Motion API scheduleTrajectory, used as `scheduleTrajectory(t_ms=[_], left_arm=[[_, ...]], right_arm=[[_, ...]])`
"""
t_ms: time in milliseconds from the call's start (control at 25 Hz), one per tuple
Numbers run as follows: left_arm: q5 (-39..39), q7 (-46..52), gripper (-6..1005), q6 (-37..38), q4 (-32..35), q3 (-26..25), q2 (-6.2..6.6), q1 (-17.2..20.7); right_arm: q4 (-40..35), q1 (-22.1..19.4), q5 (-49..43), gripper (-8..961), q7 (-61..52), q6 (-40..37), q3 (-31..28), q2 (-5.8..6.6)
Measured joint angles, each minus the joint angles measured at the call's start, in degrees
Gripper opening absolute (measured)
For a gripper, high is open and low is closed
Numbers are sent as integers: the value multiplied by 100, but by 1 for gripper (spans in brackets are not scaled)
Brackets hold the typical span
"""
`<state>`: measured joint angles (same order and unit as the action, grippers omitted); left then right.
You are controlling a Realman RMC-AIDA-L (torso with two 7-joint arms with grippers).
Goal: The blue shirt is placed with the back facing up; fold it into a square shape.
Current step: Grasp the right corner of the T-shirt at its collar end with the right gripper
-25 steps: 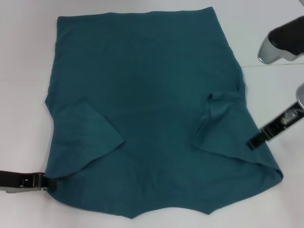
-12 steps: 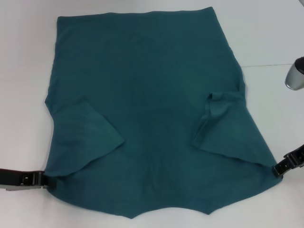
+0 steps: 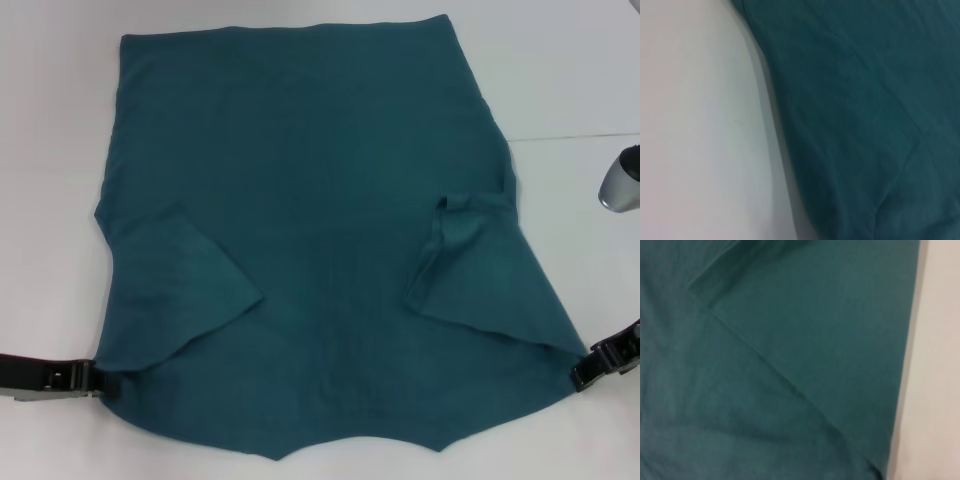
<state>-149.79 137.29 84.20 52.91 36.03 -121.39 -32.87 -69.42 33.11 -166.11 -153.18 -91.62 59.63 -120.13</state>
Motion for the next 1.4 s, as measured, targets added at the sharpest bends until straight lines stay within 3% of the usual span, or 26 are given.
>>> scheduleTrajectory(t_ms=[160, 1320, 1400], left_arm=[[0, -1, 22, -8, 0, 0, 1, -4], [7, 0, 22, -153, -44, 0, 19, -44], [7, -1, 22, -157, -44, 0, 19, -44]], right_arm=[[61, -12, 31, 669, -7, 95, 33, -6], [581, 178, 85, 669, -54, 503, 121, -1], [583, 176, 179, 631, -52, 502, 155, -1]])
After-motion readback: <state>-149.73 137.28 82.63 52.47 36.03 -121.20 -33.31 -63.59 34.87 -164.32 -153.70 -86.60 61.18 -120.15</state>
